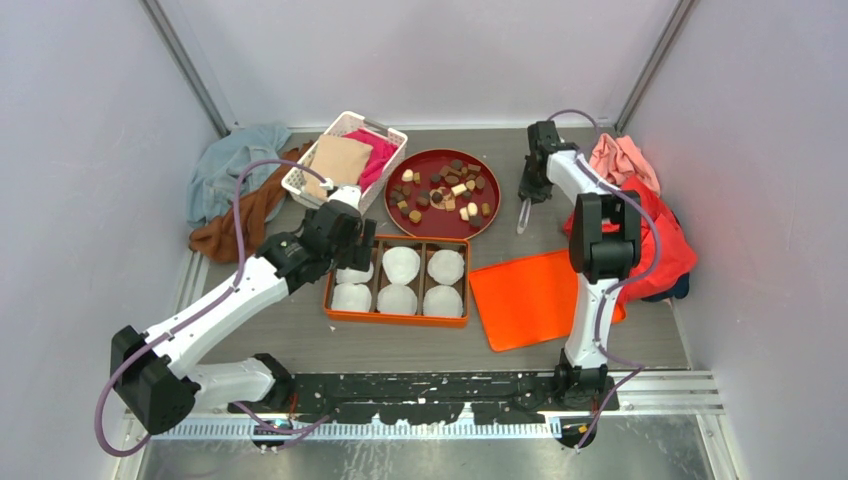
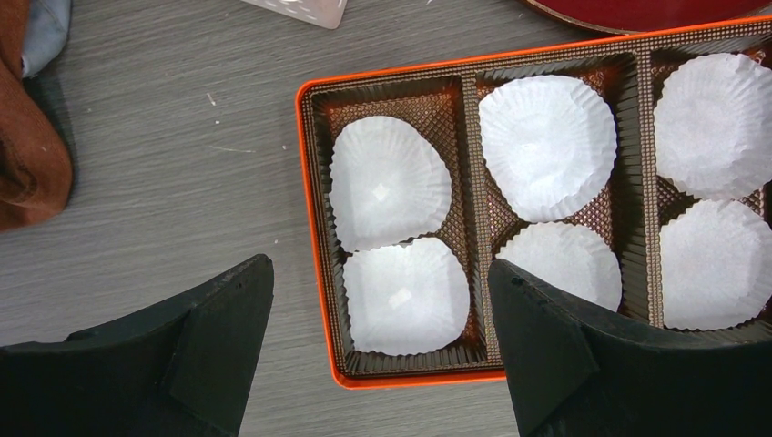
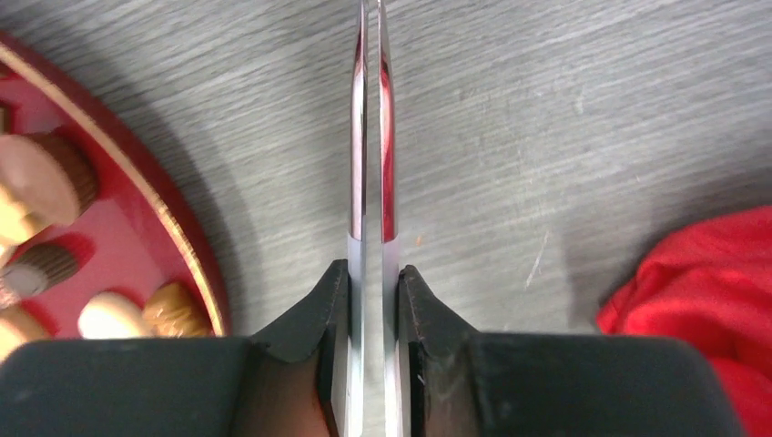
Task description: Pack the chocolate
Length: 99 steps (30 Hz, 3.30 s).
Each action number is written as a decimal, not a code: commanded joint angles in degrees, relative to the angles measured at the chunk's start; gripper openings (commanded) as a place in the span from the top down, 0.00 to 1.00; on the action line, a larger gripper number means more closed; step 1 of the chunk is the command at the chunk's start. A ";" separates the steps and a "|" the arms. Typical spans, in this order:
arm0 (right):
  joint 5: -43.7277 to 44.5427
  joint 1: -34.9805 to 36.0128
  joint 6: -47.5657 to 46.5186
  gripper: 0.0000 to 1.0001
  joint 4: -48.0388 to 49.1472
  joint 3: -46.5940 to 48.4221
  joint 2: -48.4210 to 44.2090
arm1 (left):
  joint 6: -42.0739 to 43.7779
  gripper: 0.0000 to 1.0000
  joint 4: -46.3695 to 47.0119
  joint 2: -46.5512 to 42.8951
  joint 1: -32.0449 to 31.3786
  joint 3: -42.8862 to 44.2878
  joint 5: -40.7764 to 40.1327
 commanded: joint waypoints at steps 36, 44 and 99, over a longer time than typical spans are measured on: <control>-1.54 11.68 -7.55 0.59 -29.51 7.54 -19.59 | 2.93 0.11 4.92 -1.59 -0.14 -1.44 -0.62; -1.64 12.38 -7.99 0.56 -28.43 9.31 -15.56 | 2.85 0.11 4.53 -2.09 -0.14 -1.61 -0.61; 1.18 16.48 -9.71 0.55 -1.80 -2.94 -11.37 | 2.66 0.11 3.30 -2.64 -0.14 -2.18 -2.57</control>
